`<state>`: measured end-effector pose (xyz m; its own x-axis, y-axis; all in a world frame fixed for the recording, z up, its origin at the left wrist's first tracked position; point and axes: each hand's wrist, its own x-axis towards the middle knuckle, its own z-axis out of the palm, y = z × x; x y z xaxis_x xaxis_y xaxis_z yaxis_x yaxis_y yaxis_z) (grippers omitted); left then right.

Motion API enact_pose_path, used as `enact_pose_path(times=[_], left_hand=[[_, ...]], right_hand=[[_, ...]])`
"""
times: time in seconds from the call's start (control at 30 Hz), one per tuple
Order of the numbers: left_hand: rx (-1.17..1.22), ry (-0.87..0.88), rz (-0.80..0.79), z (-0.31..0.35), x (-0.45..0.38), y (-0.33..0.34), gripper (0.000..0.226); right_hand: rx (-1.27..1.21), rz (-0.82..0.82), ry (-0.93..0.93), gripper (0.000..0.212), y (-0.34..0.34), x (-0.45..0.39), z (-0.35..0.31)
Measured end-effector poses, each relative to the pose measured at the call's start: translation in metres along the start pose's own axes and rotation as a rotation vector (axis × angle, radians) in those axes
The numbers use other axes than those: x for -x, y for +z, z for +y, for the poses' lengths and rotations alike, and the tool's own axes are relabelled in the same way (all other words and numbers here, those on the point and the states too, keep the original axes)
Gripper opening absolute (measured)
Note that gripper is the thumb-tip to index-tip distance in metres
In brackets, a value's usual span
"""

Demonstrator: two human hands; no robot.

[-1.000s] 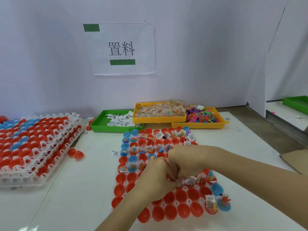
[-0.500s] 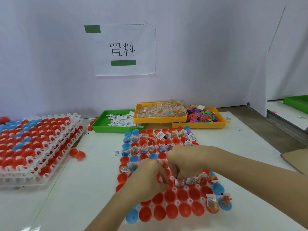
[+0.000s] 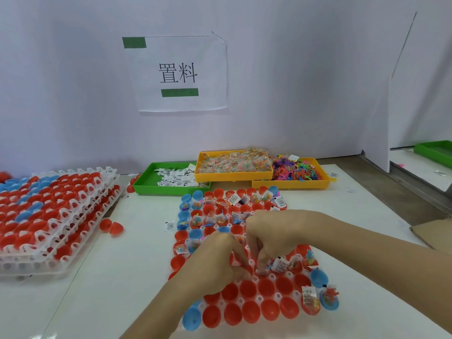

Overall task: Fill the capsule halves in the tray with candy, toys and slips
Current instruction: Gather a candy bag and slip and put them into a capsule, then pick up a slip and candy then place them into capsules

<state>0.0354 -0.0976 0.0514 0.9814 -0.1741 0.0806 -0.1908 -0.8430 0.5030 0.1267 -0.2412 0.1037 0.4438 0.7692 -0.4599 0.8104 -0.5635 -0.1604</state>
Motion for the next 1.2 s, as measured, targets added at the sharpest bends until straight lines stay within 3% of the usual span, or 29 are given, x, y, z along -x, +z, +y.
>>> enact_pose_path(times=[0.13, 0.27, 0.43, 0.57, 0.87, 1.2], left_hand=[[-0.001, 0.020, -0.018, -0.001, -0.008, 0.002, 0.030], [0.027, 0.047, -0.001, -0.001, -0.021, 0.003, 0.023], [0.066, 0.089, 0.097, -0.003, -0.055, -0.009, 0.012], [0.081, 0.080, 0.150, -0.008, -0.099, -0.024, 0.013], [-0.031, -0.029, 0.280, -0.052, -0.197, -0.048, 0.012], [-0.082, -0.203, 0.354, -0.121, -0.236, -0.052, 0.014]], right_hand=[[-0.060, 0.083, -0.007, 0.018, -0.011, 0.001, 0.013], [-0.163, 0.234, 0.075, 0.014, -0.032, 0.006, 0.053], [-0.253, 0.566, 0.325, 0.034, -0.043, 0.001, 0.133], [-0.297, 0.696, 0.464, 0.013, -0.039, -0.019, 0.188], [-0.232, 0.726, 0.460, 0.029, -0.032, -0.082, 0.230], [-0.167, 0.680, 0.446, 0.012, -0.029, -0.098, 0.244]])
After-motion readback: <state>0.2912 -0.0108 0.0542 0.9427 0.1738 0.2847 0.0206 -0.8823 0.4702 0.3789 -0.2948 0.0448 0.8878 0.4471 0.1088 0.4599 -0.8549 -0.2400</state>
